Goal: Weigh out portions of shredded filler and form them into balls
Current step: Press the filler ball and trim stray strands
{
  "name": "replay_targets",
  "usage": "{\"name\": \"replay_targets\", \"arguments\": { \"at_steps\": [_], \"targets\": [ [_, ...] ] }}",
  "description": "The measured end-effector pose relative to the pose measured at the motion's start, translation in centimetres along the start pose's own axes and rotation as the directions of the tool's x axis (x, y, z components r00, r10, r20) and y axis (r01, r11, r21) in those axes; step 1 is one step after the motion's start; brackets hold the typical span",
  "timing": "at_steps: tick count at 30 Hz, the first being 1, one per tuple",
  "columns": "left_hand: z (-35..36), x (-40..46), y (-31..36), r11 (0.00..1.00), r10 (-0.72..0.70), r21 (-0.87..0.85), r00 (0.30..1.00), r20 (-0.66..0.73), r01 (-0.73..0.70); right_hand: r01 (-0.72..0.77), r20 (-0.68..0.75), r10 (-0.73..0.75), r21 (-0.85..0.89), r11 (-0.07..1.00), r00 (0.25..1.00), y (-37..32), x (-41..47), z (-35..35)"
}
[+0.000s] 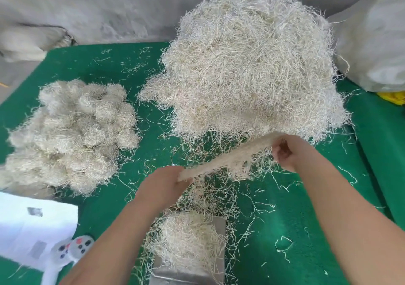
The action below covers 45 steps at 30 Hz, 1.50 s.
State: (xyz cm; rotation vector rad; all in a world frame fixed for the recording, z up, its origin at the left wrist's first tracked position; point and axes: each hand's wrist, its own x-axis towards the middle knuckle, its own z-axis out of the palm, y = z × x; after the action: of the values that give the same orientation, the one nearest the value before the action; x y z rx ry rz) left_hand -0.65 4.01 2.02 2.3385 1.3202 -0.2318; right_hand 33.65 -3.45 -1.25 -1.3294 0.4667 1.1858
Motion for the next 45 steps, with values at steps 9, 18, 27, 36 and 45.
{"name": "replay_targets", "arguments": {
  "at_steps": [9,18,27,36,45],
  "targets": [
    [0.4,0.5,-1.5,0.727,-0.236,-0.674,0.969,-0.073,0.127,0.485,0.186,-0.461,-0.516,0.706,0.868,2.7,0.9,1.0],
    [-0.8,-1.4,4.9,0.634,0.078,-0.762,0.991,-0.112,-0.136,0.62,0.78,-0.293,-0.62,-0.48,0.553,10.4,-4.0,4.5],
    [0.0,-4.0,6.0,0.645,0.046,-0.71,0.941,-0.334,-0.284,0.508,0.544,-0.369,-0.838,-0.198,0.754,8.6,0.3,5.3],
    [0.0,-4.8,3.2,0.414,-0.251,-0.902,0.939,-0.237,-0.117,0.089,0.02,-0.395,-0.984,0.156,0.918,5.7,3.1,-1.0],
    [-2.9,-5.5,-1.6,-0.255,-0.403,-0.908,0.89,-0.213,-0.333,0.26,-0.159,-0.615,-0.804,0.535,0.772,4.5,4.8,-1.7]
  ]
}}
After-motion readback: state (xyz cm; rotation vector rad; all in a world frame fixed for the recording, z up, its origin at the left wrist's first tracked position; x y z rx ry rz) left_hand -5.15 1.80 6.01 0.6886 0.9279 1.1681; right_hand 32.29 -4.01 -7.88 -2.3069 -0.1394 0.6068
